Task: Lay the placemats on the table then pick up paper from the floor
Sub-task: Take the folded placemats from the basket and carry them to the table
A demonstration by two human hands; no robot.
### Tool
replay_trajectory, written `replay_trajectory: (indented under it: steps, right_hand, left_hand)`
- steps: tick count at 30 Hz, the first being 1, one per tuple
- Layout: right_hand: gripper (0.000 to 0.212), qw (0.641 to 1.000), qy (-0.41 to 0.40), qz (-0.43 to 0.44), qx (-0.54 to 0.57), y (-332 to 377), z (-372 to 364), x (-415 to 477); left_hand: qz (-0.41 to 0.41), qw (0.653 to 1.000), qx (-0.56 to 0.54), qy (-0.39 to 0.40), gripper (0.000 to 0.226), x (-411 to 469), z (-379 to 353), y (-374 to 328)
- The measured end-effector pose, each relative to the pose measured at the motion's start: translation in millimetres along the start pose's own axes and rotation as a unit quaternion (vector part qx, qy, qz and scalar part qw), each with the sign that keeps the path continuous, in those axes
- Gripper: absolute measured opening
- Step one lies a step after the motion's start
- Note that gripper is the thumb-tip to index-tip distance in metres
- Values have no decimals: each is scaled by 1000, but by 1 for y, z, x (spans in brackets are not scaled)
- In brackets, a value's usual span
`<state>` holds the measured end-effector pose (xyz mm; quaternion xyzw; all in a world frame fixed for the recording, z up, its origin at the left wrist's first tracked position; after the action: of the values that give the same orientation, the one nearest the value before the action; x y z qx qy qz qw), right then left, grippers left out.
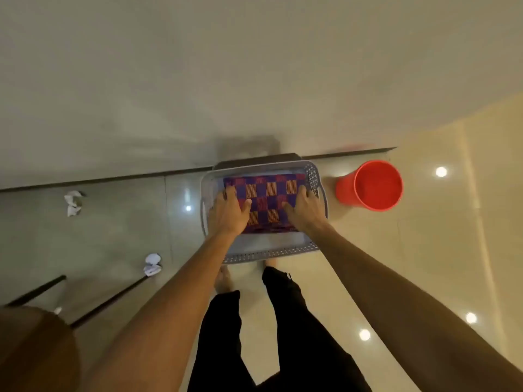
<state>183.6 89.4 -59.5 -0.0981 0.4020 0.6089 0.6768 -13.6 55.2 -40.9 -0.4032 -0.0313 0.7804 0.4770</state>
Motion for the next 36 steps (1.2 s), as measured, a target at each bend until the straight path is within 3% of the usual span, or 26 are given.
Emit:
replay_trajectory:
  steps: [5, 8, 12, 15, 18, 21, 25, 29, 36]
  right_hand:
    - [87, 991, 23, -72, 114, -42, -37, 42]
    - [82, 976, -11, -107, 191, -53, -46, 57]
    - [71, 954, -37, -146, 258, -60, -40, 64]
    - [54, 935, 36, -181, 302, -58, -39, 63]
    - [47, 922, 99, -185, 326, -42, -31, 47]
    - [52, 930, 135, -143, 310, -14, -18, 15]
    - [38, 943, 183, -56, 274, 50, -3, -46]
    - [34, 952, 204, 42, 225, 128, 2, -109]
    - [30, 931, 250, 230, 137, 259, -38, -253]
  left_hand:
    - [167, 973, -159, 9, 53, 42, -41, 34]
    - [223, 943, -247, 0, 57, 56, -58, 48]
    - [269, 901, -339, 27, 53, 62, -74, 66]
    - [267, 885, -378, 58, 34, 42, -66, 54]
    - [265, 872, -410, 24, 33, 10, -43, 43]
    - [276, 845, -459, -12, 31, -41, -13, 49]
    - [261, 806, -527, -62, 25, -117, 34, 62]
    - [248, 770, -569, -146, 35, -196, 85, 98]
    - [190, 668, -657, -293, 32, -362, 135, 183]
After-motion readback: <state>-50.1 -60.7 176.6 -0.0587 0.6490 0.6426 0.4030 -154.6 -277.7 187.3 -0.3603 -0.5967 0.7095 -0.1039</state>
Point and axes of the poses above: each hand's wrist, its own x-axis towards the middle knuckle, its own z-axis out of the back of the hand, y = z × x, the point moved 7 cm from there along x, towards the middle knuckle, and after that the axes turned 2 degrees about z, right-handed, at the moved point
